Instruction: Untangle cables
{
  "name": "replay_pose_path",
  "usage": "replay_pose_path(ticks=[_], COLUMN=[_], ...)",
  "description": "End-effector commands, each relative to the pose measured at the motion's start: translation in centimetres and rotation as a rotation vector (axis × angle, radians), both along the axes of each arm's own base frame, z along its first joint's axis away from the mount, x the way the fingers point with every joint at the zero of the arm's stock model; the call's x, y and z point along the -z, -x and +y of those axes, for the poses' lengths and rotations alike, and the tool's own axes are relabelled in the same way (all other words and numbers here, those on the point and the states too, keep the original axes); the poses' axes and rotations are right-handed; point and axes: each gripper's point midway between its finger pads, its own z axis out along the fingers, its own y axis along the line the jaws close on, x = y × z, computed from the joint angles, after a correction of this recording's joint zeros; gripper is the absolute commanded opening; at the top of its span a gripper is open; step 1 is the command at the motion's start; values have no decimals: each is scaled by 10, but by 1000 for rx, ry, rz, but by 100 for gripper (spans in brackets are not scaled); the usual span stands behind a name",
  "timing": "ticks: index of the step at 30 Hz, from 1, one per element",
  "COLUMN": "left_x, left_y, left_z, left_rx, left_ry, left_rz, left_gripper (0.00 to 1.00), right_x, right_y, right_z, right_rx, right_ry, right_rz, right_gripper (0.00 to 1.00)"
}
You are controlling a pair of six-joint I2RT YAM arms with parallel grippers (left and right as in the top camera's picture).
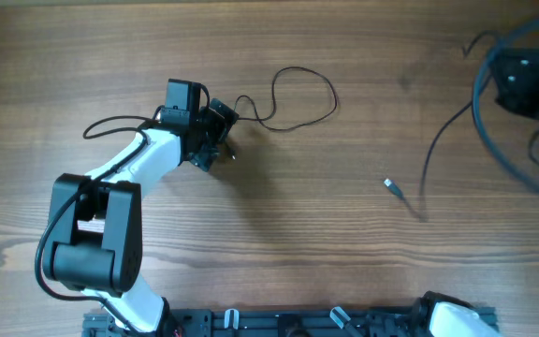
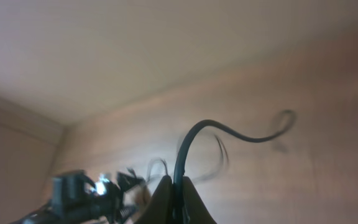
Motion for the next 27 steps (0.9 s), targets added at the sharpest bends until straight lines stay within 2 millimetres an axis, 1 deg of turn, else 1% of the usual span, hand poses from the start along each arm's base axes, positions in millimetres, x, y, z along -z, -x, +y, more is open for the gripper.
replay_pose_path(ticks=[1,2,3,4,5,6,7,8,9,10,11,12,14,15,16,17,18,19,20,21,22,23,24,25,27], left_x=[26,26,26,26,26,26,26,26,26,26,26,26,26,26,26,26,26,26,26,26,26,26,26,27,27], left_y=[19,20,21,21,21,21,21,21,21,21,21,21,21,21,21,21,21,21,21,21,21,21,20,20,20], left_z=[7,8,8,8,8,8,8,8,8,8,8,8,8,8,8,8,8,8,8,8,8,8,8,9,11], left_rx=[-8,-9,-8,-9,-9,-9,-9,-8,-8,-8,-8,-8,-8,-8,-9,-9,-8,-9,-8,-9,-9,-9,-9,-12,-17], left_ry=[-46,-47,-47,-47,-47,-47,-47,-47,-47,-47,-47,-47,-47,-47,-48,-48,-47,-48,-47,-48,-48,-48,-48,-53,-65], left_rz=[85,88,91,90,90,90,90,91,91,91,91,91,91,91,91,91,91,91,91,91,91,90,90,89,87], left_gripper=[100,100,100,100,100,100,100,100,100,100,100,100,100,100,100,100,100,100,100,100,100,100,100,100,100], right_x=[63,75,83,85,83,78,69,53,34,14,2,-5,-6,0,11,19,34,47,60,72,82,95,110,122,145], right_y=[-19,-24,-29,-36,-41,-50,-55,-57,-60,-66,-78,-93,-123,-135,-145,-148,-148,-142,-135,-127,-120,-110,-98,-86,-54], right_z=[-6,2,14,31,47,68,86,102,115,120,114,101,61,38,10,-10,-38,-60,-74,-81,-83,-81,-71,-57,-28], right_rx=[22,-18,-75,-167,-256,-367,-458,-546,-628,-674,-641,-560,-332,-208,-67,34,172,268,330,364,378,379,356,298,200], right_ry=[-64,-101,-147,-184,-210,-234,-248,-267,-269,-235,-197,-166,-79,-21,50,94,156,204,237,259,267,254,206,169,99], right_rz=[210,247,268,257,226,171,103,19,-85,-210,-283,-316,-337,-325,-287,-251,-186,-119,-54,8,59,125,209,283,449], right_gripper=[4,4,4,4,4,4,5,4,4,4,4,4,4,4,4,4,4,4,4,4,4,4,4,4,4])
